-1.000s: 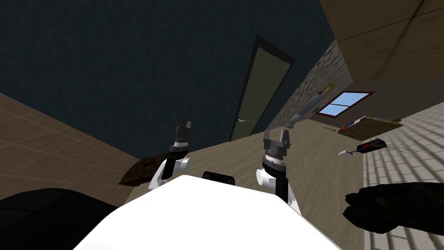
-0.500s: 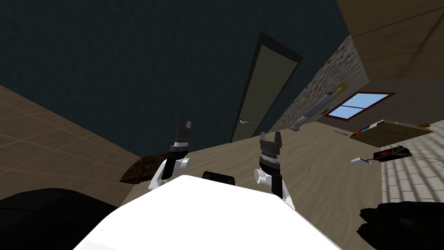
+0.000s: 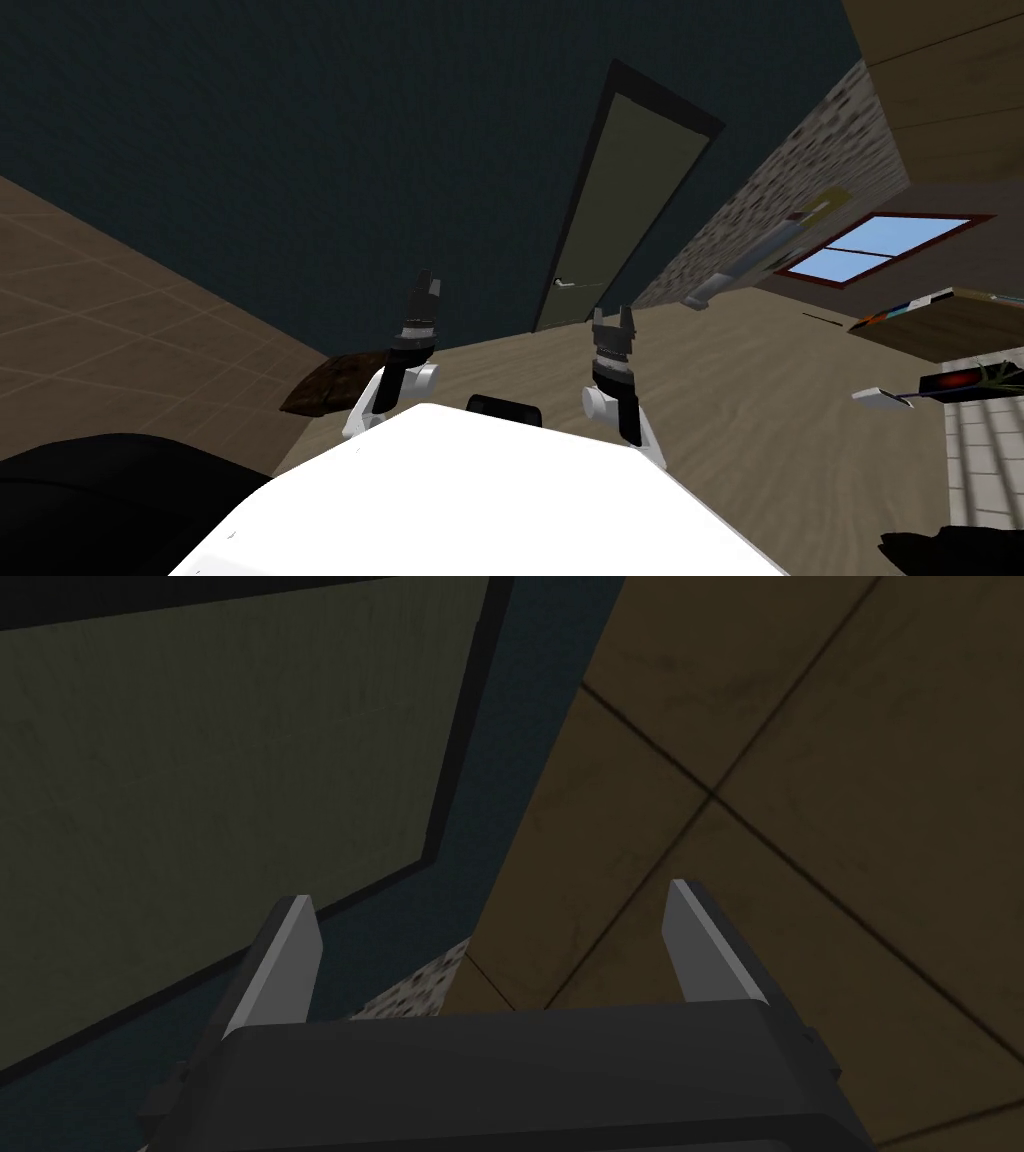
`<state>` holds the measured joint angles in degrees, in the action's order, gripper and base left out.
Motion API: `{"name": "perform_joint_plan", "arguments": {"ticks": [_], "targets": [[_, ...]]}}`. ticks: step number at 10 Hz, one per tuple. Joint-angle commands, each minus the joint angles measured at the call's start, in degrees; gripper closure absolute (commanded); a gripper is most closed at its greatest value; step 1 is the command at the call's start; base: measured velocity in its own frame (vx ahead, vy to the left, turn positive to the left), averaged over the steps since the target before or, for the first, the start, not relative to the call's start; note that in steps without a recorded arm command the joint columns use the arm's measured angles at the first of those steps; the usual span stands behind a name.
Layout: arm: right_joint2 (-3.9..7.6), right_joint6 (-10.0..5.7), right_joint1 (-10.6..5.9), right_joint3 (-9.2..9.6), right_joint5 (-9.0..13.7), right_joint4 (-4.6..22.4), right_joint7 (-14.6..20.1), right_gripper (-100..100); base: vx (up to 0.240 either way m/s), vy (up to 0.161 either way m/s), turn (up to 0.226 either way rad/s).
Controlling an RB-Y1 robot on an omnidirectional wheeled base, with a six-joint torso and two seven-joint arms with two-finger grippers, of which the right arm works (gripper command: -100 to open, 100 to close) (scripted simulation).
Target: Pull the door open
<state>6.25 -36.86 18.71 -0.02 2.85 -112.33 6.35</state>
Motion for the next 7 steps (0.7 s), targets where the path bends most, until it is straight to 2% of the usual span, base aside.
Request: {"name": "perform_joint_plan", "arguments": {"ticks": [1, 2, 3, 7], "targets": [[0.10, -0.55, -0.58, 0.51, 0.43, 2.47, -0.31, -100, 0.076, -0.067, 0.118], [0.31, -0.75, -1.04, 0.67, 0.79, 3.83, -0.41, -100, 0.082, -0.072, 0.097], [0.31, -0.75, -1.04, 0.67, 0.79, 3.95, -0.41, -100, 0.052, -0.061, 0.031], [1.13, -1.59, -2.93, 1.30, 2.25, 10.07, -0.79, -100, 0.070, -0.071, 0.099]]}}
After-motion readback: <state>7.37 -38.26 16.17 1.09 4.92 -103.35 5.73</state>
